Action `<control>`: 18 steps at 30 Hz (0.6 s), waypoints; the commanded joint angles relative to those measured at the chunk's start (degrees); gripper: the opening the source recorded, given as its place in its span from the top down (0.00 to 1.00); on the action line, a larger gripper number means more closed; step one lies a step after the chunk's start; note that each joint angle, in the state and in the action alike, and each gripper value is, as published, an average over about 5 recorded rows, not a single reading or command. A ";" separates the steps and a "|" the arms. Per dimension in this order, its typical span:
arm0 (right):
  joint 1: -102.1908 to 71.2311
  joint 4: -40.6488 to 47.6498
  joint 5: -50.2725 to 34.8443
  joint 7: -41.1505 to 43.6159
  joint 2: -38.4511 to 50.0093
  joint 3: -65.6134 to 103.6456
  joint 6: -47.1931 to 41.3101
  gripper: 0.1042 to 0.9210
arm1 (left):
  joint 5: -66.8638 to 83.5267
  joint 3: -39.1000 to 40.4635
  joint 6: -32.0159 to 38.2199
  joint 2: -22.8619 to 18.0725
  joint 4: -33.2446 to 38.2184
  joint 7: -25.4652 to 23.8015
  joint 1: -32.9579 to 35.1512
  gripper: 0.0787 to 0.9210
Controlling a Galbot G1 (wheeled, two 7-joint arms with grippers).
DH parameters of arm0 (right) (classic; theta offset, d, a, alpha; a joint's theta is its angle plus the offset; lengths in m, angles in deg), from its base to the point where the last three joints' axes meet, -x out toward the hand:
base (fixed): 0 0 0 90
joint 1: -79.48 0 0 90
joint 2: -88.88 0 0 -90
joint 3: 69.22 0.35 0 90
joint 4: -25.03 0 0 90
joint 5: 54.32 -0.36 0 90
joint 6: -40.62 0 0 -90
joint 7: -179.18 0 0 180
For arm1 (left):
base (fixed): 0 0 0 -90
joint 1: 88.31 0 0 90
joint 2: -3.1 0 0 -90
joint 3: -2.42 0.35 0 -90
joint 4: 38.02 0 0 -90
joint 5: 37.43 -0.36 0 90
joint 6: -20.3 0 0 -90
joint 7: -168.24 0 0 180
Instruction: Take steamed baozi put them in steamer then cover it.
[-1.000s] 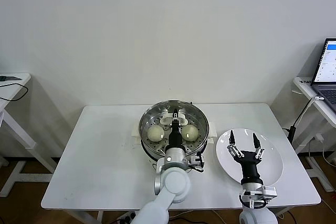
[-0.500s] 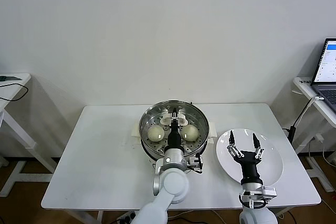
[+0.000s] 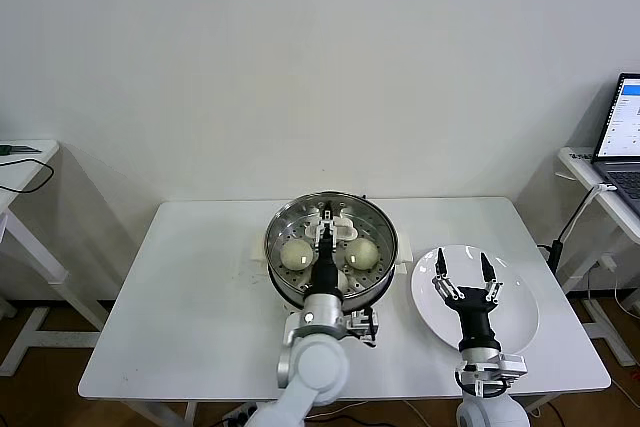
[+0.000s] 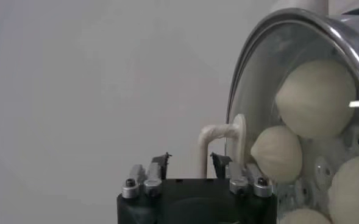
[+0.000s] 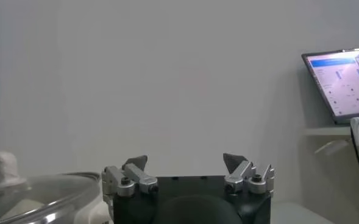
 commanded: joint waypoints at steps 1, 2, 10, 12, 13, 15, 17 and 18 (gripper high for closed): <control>0.21 0.38 -0.02 0.04 0.21 -0.17 0.07 0.12 | 0.74 -0.38 0.12 7.44 8.19 0.13 5.64 0.21; 0.27 0.51 -0.03 0.04 0.25 -0.20 0.09 0.12 | 0.97 -0.37 0.06 7.93 9.30 0.19 6.24 0.19; 1.09 1.97 0.01 0.12 0.37 -0.53 0.19 0.12 | 6.63 -3.81 0.73 12.33 24.45 3.73 14.70 0.14; 1.26 2.14 -0.01 0.11 0.46 -0.49 0.17 0.12 | 11.02 -7.17 1.98 13.86 27.95 6.76 18.03 0.12; 1.31 2.16 -0.03 0.10 0.52 -0.46 0.14 0.12 | 14.87 -9.49 3.23 14.45 29.14 9.17 19.66 0.12; 1.37 2.08 -0.04 0.10 0.63 -0.38 0.00 0.12 | 24.45 -14.37 6.56 15.19 30.50 14.98 22.23 0.12; 1.41 1.84 -0.02 0.12 0.73 -0.25 -0.32 0.12 | 37.80 -20.94 11.89 15.49 31.16 20.49 24.41 0.12; 1.42 1.65 0.02 0.17 0.79 -0.15 -0.58 0.12 | 44.36 -24.37 14.97 15.36 31.07 22.25 25.14 0.12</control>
